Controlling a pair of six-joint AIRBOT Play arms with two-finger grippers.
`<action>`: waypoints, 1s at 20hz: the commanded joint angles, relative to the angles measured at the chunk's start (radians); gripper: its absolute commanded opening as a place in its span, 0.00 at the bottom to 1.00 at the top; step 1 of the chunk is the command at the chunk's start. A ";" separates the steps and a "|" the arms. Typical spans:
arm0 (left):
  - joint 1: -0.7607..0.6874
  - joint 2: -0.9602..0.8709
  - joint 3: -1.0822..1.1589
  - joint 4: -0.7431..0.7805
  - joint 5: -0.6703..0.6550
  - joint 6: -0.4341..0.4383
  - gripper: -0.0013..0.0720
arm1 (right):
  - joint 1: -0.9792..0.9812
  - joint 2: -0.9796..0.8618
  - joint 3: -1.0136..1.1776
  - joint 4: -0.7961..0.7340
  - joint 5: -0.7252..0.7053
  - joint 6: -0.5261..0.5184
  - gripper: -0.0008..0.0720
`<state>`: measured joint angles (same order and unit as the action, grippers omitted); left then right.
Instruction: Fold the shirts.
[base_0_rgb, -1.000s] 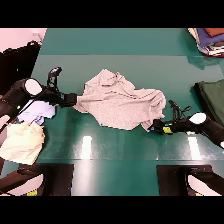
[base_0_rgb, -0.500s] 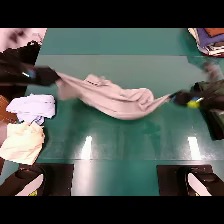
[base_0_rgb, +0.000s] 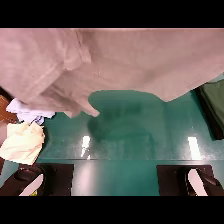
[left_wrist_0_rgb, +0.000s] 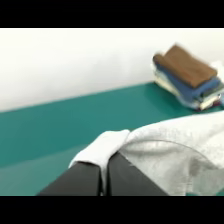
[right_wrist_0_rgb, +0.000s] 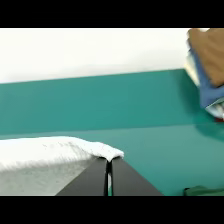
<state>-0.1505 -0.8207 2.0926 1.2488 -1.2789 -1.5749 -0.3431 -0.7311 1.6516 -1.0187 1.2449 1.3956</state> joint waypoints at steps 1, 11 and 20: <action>0.000 0.003 0.108 0.002 -0.063 -0.035 0.05 | -0.090 -0.027 0.166 -0.005 0.122 -0.003 0.03; 0.000 -0.113 -0.638 -0.001 -0.037 -0.028 0.05 | 0.214 -0.497 0.245 -0.095 0.405 0.063 0.03; 0.000 -0.673 -0.597 0.010 0.481 0.065 0.05 | 0.313 -0.982 0.190 -0.257 0.144 0.061 0.03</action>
<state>-0.1505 -1.3430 1.4513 1.2583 -0.9668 -1.5299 -0.0357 -1.5890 1.8061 -1.2606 1.4967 1.4578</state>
